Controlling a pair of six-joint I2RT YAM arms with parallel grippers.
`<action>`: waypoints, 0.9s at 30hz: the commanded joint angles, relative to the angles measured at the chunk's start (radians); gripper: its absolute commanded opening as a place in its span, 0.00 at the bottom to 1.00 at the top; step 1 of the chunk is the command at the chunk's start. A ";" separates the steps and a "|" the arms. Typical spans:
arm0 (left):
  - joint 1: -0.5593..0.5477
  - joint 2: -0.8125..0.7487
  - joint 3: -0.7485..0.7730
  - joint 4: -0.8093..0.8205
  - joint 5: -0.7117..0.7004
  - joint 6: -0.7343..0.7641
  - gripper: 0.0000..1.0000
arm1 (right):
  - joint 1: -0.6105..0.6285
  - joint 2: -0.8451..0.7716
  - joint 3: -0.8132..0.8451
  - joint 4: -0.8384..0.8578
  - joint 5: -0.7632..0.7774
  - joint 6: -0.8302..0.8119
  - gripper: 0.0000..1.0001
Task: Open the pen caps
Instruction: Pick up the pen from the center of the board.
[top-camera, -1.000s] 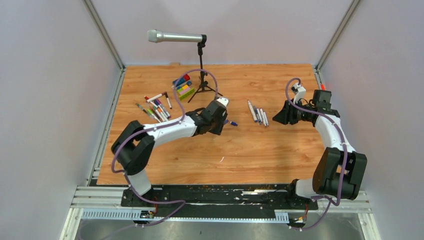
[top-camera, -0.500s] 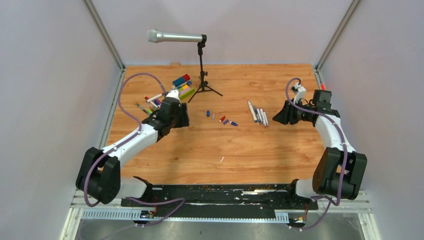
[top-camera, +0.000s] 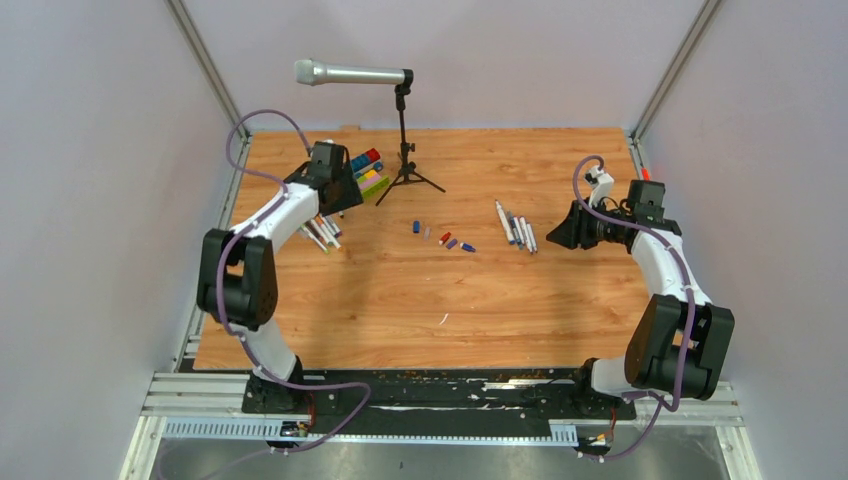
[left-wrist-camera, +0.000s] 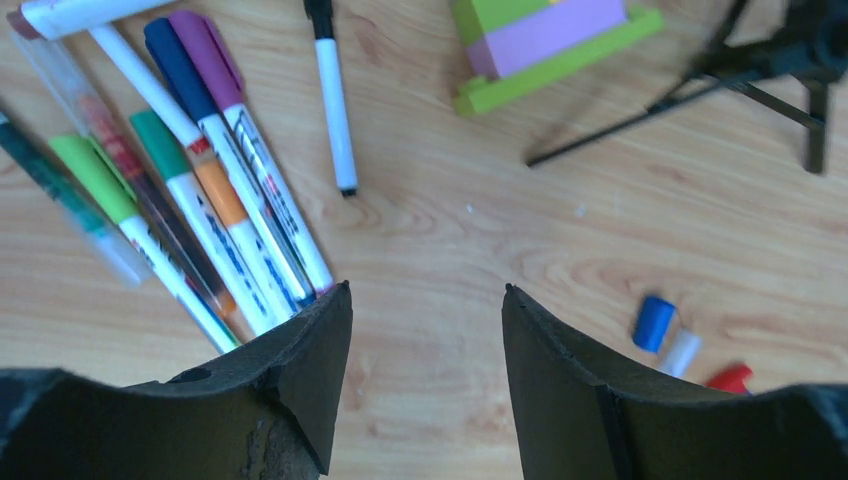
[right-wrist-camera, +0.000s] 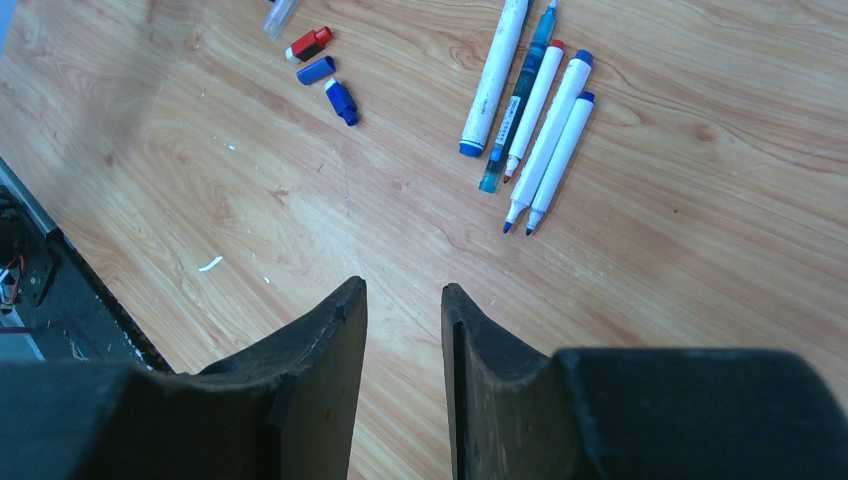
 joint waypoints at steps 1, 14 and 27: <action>0.035 0.172 0.172 -0.203 -0.028 0.000 0.63 | -0.010 -0.010 -0.002 0.035 -0.035 -0.021 0.34; 0.080 0.436 0.436 -0.316 -0.090 0.060 0.49 | -0.013 0.003 0.004 0.025 -0.039 -0.028 0.34; 0.117 0.534 0.574 -0.340 -0.033 0.085 0.43 | -0.013 0.007 0.004 0.024 -0.033 -0.029 0.34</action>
